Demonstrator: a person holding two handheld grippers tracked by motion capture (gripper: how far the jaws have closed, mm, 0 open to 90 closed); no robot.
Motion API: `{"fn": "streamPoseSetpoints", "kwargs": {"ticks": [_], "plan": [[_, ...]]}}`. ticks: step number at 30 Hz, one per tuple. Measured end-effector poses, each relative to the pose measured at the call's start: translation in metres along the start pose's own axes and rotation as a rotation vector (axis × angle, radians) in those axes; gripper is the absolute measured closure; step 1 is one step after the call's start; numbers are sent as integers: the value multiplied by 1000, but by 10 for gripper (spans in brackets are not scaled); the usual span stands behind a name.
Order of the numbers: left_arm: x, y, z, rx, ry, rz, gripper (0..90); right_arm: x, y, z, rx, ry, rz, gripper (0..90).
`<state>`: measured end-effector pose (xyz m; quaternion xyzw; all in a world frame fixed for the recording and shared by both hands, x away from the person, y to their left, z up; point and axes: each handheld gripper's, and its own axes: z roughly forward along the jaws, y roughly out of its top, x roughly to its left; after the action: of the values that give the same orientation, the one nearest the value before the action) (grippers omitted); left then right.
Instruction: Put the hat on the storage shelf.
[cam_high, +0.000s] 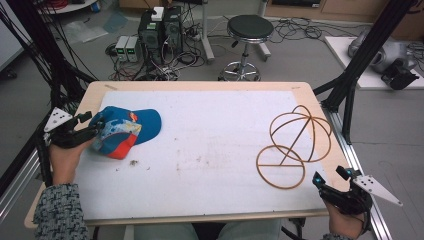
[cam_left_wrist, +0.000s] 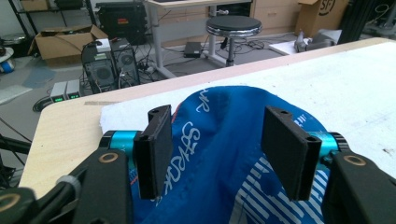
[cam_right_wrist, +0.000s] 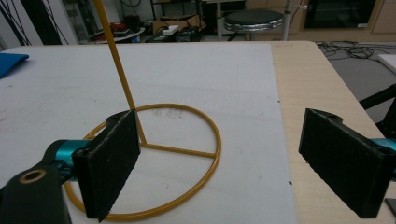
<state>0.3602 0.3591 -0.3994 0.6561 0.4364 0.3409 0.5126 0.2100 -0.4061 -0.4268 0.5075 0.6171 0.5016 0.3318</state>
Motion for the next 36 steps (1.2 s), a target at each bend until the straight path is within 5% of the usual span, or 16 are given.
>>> {"fn": "streamPoseSetpoints", "kwargs": {"ticks": [5,10,17,24,30,34,36], "plan": [[2,-2,4,-16,16,0,484,-1,-1,-1,-2,-4,4,115],[2,-5,10,21,10,20,498,-1,-1,-3,0,-8,5,115],[-3,-6,14,55,4,96,604,-2,-2,-5,-1,-12,8,116],[-4,-8,16,80,-3,122,655,-3,-2,-5,3,-17,11,116],[-9,-7,15,91,-34,190,882,-3,-2,-5,6,-16,12,115],[-11,-6,14,81,-52,192,890,-3,-2,-5,6,-19,17,115],[-13,0,11,57,-65,153,891,-3,-2,-5,6,-17,22,115]]}}
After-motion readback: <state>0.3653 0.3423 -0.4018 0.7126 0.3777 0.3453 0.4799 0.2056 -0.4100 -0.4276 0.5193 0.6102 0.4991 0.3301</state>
